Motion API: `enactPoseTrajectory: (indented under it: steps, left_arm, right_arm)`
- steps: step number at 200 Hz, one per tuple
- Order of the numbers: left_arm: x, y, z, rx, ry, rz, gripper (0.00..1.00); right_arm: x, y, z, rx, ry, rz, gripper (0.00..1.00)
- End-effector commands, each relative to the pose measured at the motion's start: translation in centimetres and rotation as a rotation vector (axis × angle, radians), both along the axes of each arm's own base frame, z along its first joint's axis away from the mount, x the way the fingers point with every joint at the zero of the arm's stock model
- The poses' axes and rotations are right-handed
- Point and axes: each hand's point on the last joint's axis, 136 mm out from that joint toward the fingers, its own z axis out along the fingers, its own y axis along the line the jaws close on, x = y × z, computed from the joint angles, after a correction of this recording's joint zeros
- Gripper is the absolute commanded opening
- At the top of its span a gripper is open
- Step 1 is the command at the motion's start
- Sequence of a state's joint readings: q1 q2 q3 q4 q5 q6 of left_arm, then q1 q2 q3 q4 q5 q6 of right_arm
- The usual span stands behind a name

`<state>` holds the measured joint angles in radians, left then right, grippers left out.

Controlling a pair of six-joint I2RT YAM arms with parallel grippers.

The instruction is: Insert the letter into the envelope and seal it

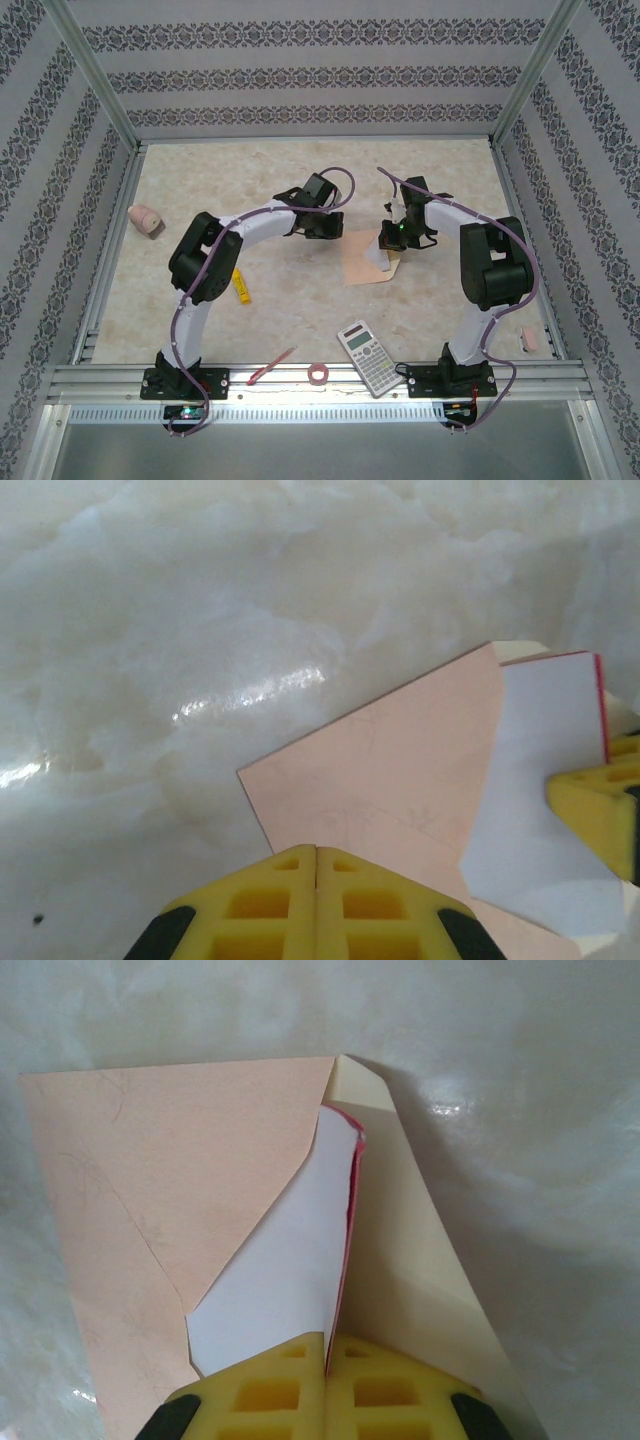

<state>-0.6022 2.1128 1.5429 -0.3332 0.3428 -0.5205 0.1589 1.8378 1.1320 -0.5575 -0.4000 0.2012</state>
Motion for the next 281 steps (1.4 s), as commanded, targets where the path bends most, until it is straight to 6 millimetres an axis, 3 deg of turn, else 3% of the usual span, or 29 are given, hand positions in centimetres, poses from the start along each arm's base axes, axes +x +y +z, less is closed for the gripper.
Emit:
enactPoseTrajectory:
  steps: [1, 49, 152, 281]
  left_arm:
    - [-0.8, 0.7, -0.8, -0.001, 0.035, 0.016, 0.0]
    - [-1.1, -0.7, -2.7, -0.029, 0.072, 0.014, 0.0]
    - [-0.6, -2.2, -4.4, -0.054, 0.098, 0.009, 0.0]
    - [-0.1, -2.7, -4.4, -0.061, 0.094, 0.004, 0.0]
  right_arm:
    - [0.5, -0.3, 1.4, 0.003, -0.022, -0.032, 0.0]
    - [0.1, -0.2, 1.3, 0.008, -0.012, -0.031, 0.0]
    - [-0.6, 0.9, 1.1, 0.061, 0.005, 0.005, 0.0]
    - [-1.3, 0.6, 0.4, 0.014, 0.037, 0.021, 0.0]
